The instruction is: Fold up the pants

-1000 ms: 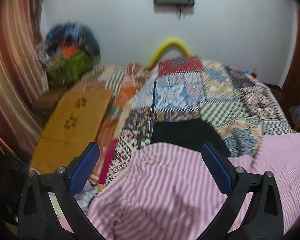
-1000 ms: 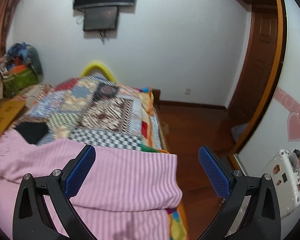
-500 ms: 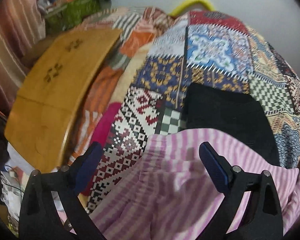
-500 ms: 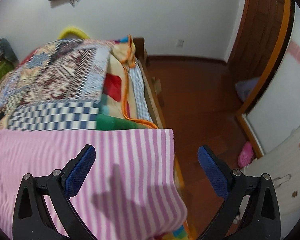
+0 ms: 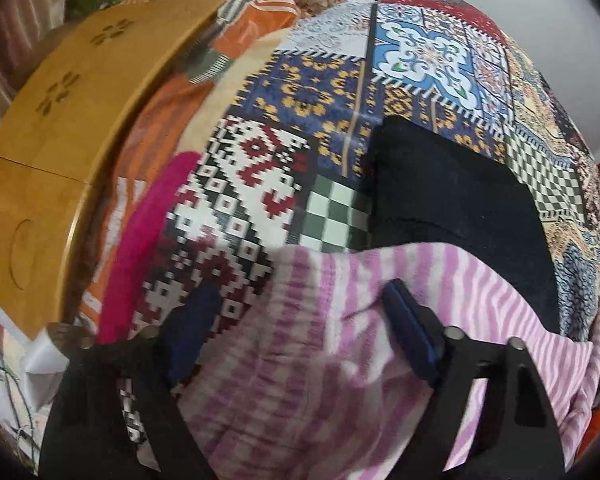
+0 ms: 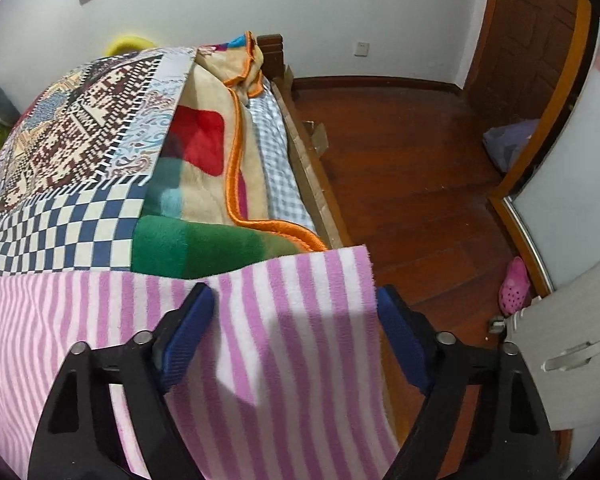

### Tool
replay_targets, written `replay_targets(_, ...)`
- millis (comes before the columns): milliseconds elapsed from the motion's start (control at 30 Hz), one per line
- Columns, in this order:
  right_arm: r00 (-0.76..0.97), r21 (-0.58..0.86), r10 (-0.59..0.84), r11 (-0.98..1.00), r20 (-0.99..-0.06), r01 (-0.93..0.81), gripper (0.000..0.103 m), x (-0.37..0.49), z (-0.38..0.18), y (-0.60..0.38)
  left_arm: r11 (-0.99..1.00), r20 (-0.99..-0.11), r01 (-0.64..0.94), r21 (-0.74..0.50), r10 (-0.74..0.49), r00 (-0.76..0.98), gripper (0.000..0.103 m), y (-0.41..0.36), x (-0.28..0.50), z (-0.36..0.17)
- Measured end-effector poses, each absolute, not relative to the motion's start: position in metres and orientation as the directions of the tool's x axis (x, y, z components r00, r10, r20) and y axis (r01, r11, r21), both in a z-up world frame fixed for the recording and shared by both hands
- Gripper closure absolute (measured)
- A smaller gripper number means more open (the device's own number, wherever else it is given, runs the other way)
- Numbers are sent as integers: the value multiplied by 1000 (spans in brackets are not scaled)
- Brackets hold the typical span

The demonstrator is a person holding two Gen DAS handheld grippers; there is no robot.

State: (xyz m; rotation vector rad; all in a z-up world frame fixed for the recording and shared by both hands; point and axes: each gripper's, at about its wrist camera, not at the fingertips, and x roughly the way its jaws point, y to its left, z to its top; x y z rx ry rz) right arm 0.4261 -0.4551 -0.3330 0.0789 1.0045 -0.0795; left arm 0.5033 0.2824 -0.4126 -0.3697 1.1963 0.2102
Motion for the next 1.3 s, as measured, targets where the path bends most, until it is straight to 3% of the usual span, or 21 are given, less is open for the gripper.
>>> replay_targets(67,536,59,-3,994,-844,97,43,428,-335,-453,921,-931,-338,-191,-61,359,35,280,502,-413)
replay_targets(133,536,74,12,993,-844,93,55,429,-335,-451,918,-927,-328,-222,-95,363,55,278,502,-412)
replay_targets(233,540,52,-4,995,-841,89,74,428,-331,-447,929,-928,-311,-198,-76,363,75,271,499,-407)
replay_targets(300,548,29,-21,996,-836,82,81,427,-327,-444,934,-930,-310,-175,-54,363,82,269,497,-402)
replay_targets(333,554,25,-24,996,-832,81,85,426,-324,-443,935,-928,-312,-168,-44,369,91,269,495,-398)
replay_targets(367,561,20,-29,997,-827,81,92,426,-321,-443,936,-926,-313,-160,-32,377,92,269,493,-393)
replay_targets(433,580,21,-31,996,-814,84,93,423,-313,-444,933,-914,-320,-163,-20,406,97,272,489,-380)
replay_targets(900,721,92,-1,992,-693,91,94,381,-230,-454,949,-816,-298,-103,91,571,98,262,433,-262)
replay_targets(1300,796,148,41,987,-604,62,95,298,-165,-455,948,-745,-299,-104,124,655,98,263,318,-190)
